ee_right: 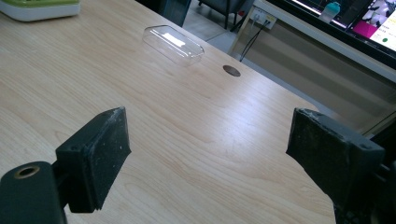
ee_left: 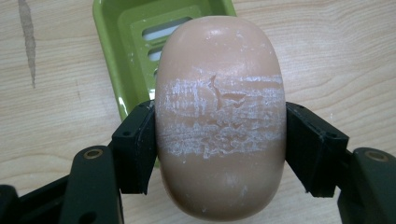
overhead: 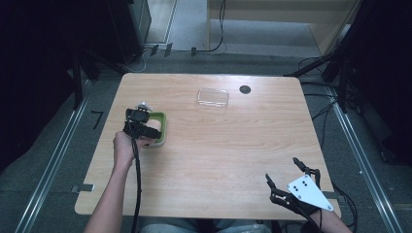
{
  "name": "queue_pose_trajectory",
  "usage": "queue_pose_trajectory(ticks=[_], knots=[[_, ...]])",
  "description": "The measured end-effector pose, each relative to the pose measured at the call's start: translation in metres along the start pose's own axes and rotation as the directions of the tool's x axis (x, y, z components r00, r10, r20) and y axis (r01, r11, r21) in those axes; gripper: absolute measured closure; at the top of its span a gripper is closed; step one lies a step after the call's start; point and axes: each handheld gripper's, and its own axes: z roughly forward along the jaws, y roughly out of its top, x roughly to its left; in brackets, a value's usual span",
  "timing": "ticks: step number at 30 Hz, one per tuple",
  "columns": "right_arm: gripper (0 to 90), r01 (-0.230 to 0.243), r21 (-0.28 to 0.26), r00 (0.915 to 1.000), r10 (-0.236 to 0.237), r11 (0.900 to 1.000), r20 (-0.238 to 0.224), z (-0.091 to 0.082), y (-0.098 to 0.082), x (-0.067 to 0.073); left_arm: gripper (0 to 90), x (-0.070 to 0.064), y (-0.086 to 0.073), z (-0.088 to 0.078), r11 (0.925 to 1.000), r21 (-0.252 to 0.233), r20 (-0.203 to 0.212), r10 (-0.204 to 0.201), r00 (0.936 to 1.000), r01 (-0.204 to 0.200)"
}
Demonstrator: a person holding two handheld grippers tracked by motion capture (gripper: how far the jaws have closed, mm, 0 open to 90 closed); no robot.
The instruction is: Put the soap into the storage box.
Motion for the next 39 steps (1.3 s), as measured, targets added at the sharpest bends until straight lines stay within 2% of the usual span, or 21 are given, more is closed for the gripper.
queue_pose_trajectory(ticks=[8, 21, 25, 39], knots=[[13.1, 0.001, 0.0, 1.0, -0.001, 1.0, 0.001, 0.0, 0.0, 0.0, 33.9, 0.004, 0.007, 0.008, 0.9994, -0.021, -0.019, -0.029, 0.9994, 0.029], [13.1, 0.001, 0.001, 1.0, -0.001, 1.0, 0.0, 0.0, 0.0, 0.0, 33.8, 0.01, 0.015, 0.021, 0.998, -0.042, -0.05, -0.05, 0.9975, 0.048], [13.1, -0.001, 0.0, 1.0, 0.001, 1.0, 0.001, 0.0, 0.0, 0.0, 33.8, 0.011, 0.014, 0.026, 0.997, -0.048, -0.038, -0.063, 0.9973, 0.061], [13.1, 0.001, 0.001, 1.0, -0.001, 1.0, 0.001, 0.0, 0.0, 0.0, 33.8, 0.008, 0.014, 0.038, 0.9978, -0.044, -0.06, -0.053, 0.9968, 0.05]])
